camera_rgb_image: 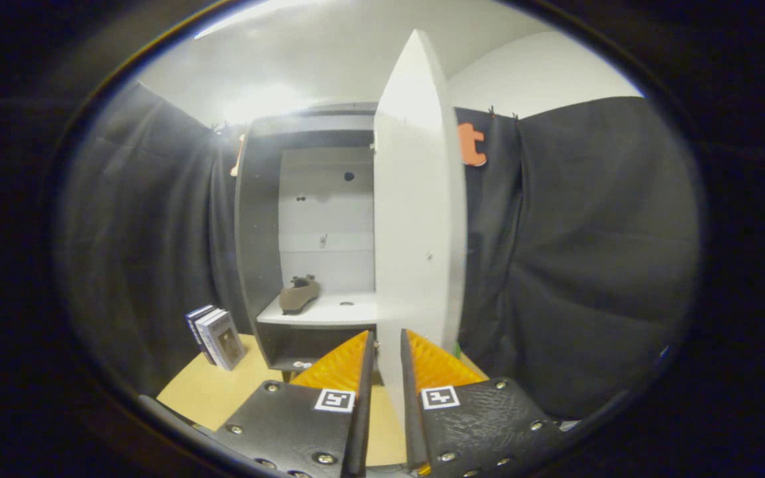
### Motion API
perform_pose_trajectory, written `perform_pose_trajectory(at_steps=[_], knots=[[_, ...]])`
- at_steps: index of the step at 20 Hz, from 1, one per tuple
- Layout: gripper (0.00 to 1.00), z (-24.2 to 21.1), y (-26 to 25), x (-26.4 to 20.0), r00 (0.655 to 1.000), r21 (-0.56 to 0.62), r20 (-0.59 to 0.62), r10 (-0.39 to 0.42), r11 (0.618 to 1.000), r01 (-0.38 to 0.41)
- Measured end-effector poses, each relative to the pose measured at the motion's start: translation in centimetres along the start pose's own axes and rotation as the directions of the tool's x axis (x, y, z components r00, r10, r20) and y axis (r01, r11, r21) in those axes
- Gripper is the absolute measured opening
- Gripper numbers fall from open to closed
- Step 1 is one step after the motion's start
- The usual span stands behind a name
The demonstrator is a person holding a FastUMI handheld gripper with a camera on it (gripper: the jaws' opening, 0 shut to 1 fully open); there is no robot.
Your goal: Open the shoe cabinet door, grab the shoes and put them into the shoe cabinet, then close the shoe cabinet door.
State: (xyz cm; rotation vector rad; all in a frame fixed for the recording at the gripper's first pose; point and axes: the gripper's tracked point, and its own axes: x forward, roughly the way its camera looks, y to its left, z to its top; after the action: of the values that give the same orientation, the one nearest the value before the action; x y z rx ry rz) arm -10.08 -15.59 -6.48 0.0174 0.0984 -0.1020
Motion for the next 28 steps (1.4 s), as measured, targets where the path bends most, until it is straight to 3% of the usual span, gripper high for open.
perform_pose_trajectory(at_steps=[10, 15, 23, 28], knots=[[0.22, -10.9, 11.8, 6.6, 0.995, 0.002, -0.095, 0.033, 0.999, -0.033], [0.22, -19.5, 12.0, 10.2, 0.983, 0.002, -0.18, 0.036, 0.999, -0.037], [0.23, -35.5, 14.2, 13.4, 0.933, 0.062, -0.341, 0.113, 0.993, -0.098], [0.23, -41.4, 15.2, 14.4, 0.893, 0.064, -0.43, 0.131, 0.991, -0.115]])
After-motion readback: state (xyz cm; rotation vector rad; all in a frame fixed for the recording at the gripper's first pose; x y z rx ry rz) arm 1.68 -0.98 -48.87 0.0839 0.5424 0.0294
